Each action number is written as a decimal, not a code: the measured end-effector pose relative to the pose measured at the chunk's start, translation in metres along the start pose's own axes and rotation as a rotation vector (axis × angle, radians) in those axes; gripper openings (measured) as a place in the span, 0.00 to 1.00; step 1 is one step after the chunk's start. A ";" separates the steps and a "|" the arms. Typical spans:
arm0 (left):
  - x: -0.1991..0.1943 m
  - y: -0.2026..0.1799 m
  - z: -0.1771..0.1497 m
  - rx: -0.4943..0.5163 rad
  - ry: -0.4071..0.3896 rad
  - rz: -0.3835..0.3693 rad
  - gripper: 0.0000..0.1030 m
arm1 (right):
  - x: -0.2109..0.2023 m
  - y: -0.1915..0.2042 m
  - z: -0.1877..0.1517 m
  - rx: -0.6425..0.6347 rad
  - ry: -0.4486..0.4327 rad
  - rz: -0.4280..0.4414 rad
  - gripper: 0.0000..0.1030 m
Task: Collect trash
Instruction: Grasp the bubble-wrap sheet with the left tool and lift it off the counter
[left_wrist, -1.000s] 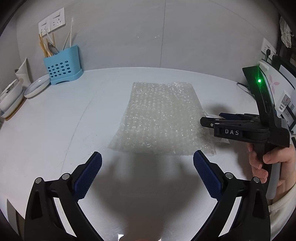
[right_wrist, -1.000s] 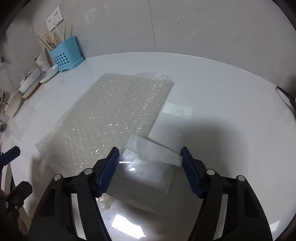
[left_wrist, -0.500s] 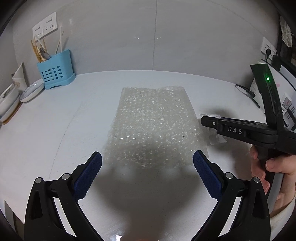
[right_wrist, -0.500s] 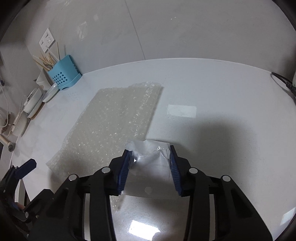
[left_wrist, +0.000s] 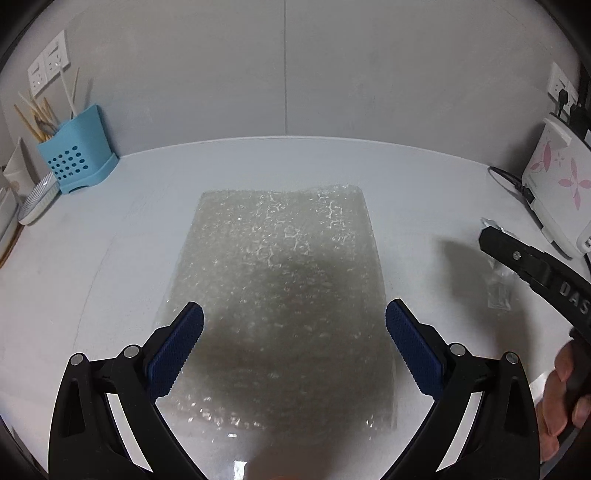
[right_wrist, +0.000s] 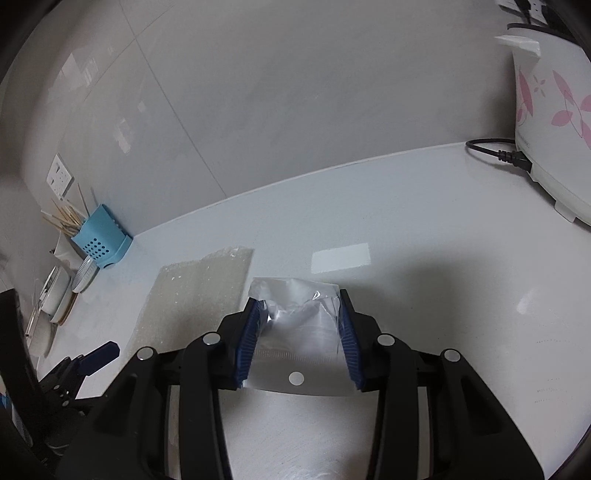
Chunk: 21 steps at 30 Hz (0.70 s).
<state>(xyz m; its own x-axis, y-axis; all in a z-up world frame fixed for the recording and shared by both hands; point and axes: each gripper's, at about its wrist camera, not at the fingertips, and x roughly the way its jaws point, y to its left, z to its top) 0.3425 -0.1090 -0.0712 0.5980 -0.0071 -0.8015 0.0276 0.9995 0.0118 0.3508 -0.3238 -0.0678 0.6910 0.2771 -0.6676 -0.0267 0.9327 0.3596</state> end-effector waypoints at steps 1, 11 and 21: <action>0.006 -0.003 0.004 -0.004 0.012 0.004 0.94 | 0.000 -0.001 0.001 0.006 -0.001 0.000 0.38; 0.053 -0.025 0.006 -0.002 0.102 0.017 0.94 | -0.002 -0.003 0.000 0.001 -0.010 0.002 0.37; 0.043 -0.025 -0.002 -0.007 0.095 0.082 0.48 | -0.001 0.000 0.000 -0.021 -0.004 0.008 0.37</action>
<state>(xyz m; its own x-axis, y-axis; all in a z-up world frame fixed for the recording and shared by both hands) 0.3660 -0.1344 -0.1069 0.5193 0.0772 -0.8511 -0.0236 0.9968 0.0760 0.3501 -0.3242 -0.0674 0.6939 0.2837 -0.6618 -0.0473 0.9351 0.3512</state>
